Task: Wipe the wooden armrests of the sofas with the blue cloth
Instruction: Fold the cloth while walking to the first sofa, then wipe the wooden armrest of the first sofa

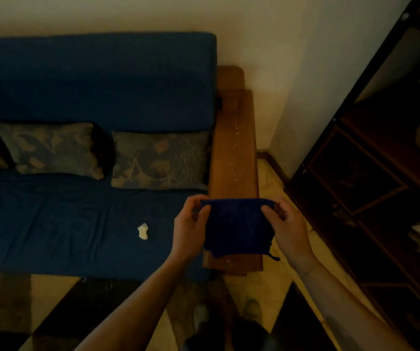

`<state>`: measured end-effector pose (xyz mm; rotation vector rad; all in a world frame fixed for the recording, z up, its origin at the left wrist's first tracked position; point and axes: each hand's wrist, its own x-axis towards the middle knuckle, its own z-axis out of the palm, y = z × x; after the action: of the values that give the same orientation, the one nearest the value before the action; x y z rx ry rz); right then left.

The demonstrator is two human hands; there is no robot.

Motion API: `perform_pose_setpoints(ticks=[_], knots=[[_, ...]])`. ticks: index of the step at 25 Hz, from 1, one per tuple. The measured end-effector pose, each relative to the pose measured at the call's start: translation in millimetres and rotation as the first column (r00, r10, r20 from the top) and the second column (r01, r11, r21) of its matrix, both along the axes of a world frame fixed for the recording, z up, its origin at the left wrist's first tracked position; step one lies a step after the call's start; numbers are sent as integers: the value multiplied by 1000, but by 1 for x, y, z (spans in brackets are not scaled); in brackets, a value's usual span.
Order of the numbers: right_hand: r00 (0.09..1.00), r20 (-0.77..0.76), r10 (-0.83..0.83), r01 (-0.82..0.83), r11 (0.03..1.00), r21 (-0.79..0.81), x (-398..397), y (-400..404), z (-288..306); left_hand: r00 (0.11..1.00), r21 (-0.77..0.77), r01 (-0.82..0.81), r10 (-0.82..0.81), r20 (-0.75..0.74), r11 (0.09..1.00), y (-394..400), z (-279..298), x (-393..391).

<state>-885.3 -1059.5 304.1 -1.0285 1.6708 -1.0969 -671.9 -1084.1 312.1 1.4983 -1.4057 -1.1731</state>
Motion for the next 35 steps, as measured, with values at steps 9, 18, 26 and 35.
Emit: perform_pose_setpoints(ticks=[9,18,26,35], knots=[[989,-145,18,25,957,289,11,42,-166,977,283,-141,88,192,949,35,-150,-7],[877,-478,-41,138,976,170,25,5,-217,797,-68,11,33,604,998,37,-226,-35],[875,-468,-127,164,986,40,26,-29,-249,393,130,435,-318,863,891,19,-252,-42],[892,-374,-252,266,964,-17,22,-29,-262,427,46,265,-160,890,963,-194,-260,-143]])
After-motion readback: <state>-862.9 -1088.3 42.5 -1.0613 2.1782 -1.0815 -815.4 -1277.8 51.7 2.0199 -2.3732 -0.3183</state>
